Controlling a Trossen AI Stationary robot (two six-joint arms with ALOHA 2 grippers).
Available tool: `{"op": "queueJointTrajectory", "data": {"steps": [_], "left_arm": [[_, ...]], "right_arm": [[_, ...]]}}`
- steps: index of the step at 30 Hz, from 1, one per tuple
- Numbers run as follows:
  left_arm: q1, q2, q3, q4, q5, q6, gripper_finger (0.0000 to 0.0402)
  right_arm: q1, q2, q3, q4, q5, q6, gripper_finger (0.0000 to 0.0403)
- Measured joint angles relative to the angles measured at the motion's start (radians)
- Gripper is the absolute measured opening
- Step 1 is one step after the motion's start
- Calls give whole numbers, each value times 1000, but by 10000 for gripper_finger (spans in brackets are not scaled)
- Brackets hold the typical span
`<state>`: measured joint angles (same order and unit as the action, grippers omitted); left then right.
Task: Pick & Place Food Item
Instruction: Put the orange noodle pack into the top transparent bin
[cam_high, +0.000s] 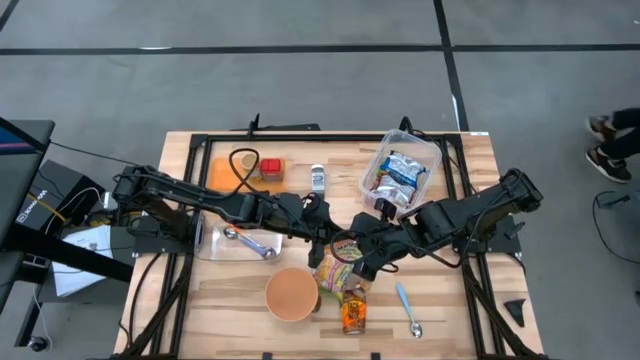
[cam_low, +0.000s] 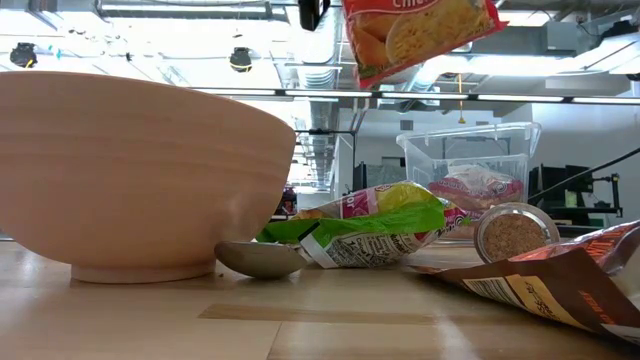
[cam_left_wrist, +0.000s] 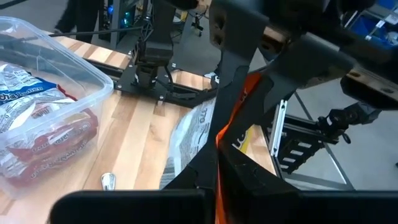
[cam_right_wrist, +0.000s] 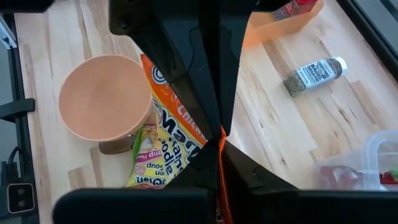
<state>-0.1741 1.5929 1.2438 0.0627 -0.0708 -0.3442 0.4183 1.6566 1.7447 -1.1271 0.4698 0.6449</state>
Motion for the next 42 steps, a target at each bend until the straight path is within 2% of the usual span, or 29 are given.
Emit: {"op": "queueJointTrajectory", "data": {"steps": [5, 10, 17, 21, 25, 29, 34, 38, 42], "left_arm": [[1, -2, 1, 15, 22, -12, 29], [3, -38, 1, 2, 45, -4, 86], [7, -133, 2, -52, 20, 69, 154], [7, -179, 1, -175, -19, 78, 170], [2, -218, -11, -215, -36, 79, 171], [-13, -255, -61, -215, -65, 69, 163], [-47, -299, -148, -139, -128, 23, 149], [-65, -319, -219, -40, -162, -24, 141], [-71, -323, -275, 43, -170, -80, 135]], "right_arm": [[-1, 0, 0, -56, 0, 41, 2], [-1, 0, 0, -123, 35, 104, 1], [-1, -5, -1, -245, 119, 167, 1], [-1, -19, -1, -319, 158, 167, 1], [-1, -45, -9, -397, 227, 166, 0], [-6, -148, -99, -393, 282, 163, 0], [-39, -341, -337, -302, 290, 148, 0], [-104, -508, -508, -182, 287, 109, 0], [-198, -686, -645, 21, 244, 59, 0]]}}
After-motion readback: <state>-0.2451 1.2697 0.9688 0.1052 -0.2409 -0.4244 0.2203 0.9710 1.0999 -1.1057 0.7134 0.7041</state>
